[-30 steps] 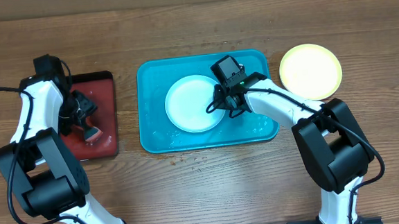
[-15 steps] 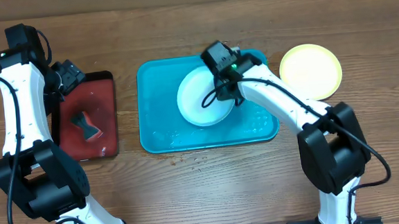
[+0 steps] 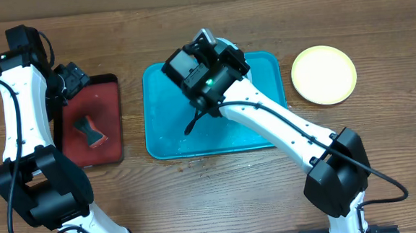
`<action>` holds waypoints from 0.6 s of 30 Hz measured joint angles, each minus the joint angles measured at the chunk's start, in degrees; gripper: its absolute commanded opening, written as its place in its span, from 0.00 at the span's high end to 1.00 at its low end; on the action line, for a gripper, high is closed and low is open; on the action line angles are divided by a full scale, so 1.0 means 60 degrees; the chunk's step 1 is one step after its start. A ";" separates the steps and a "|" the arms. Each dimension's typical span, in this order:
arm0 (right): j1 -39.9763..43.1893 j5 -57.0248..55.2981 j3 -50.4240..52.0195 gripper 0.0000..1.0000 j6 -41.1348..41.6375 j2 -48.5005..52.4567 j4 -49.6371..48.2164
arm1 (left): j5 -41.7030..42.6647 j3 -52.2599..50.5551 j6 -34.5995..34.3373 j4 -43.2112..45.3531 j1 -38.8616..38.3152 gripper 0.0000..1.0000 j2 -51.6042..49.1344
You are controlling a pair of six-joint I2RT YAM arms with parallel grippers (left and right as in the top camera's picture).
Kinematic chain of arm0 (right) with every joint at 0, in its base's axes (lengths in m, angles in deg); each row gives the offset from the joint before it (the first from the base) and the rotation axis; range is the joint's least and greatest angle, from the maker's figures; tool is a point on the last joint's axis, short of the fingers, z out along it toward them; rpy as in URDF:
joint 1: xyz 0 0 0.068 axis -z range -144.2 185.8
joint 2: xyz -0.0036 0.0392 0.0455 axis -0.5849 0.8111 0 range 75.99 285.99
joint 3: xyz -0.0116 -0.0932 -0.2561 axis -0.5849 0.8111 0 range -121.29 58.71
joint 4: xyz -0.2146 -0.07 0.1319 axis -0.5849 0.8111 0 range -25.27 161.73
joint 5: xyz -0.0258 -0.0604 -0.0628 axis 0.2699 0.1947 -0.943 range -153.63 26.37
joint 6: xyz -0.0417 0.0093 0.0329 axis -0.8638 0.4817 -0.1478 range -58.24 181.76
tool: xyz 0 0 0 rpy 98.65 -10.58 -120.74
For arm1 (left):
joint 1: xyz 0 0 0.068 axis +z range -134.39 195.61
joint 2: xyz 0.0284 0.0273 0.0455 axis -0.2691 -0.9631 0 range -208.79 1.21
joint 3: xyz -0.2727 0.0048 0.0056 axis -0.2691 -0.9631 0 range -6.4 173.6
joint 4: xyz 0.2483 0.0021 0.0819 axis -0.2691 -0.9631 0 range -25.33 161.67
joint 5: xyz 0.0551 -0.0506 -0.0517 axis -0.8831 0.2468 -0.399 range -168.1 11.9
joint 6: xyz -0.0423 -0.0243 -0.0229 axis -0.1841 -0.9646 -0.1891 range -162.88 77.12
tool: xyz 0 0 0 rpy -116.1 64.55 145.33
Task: Clean dirty plates on tray and stack at the side
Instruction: 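Lift the light-blue plate on edge with the right gripper and carry right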
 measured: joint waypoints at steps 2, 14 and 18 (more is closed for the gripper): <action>-0.0200 -0.0951 0.0000 0.96 -0.0798 0.0000 -0.0138 | 0.0000 0.0000 0.0000 0.0000 0.0000 0.00 0.0000; -0.1016 -0.3126 -0.0004 0.96 -0.3286 0.0000 -0.0659 | 0.0000 0.0000 0.0000 0.0000 0.0000 0.00 0.0000; -0.0943 -0.2685 -0.0004 0.96 -0.3340 0.0000 -0.0652 | 0.0000 0.0000 0.0000 0.0000 0.0000 0.00 0.0000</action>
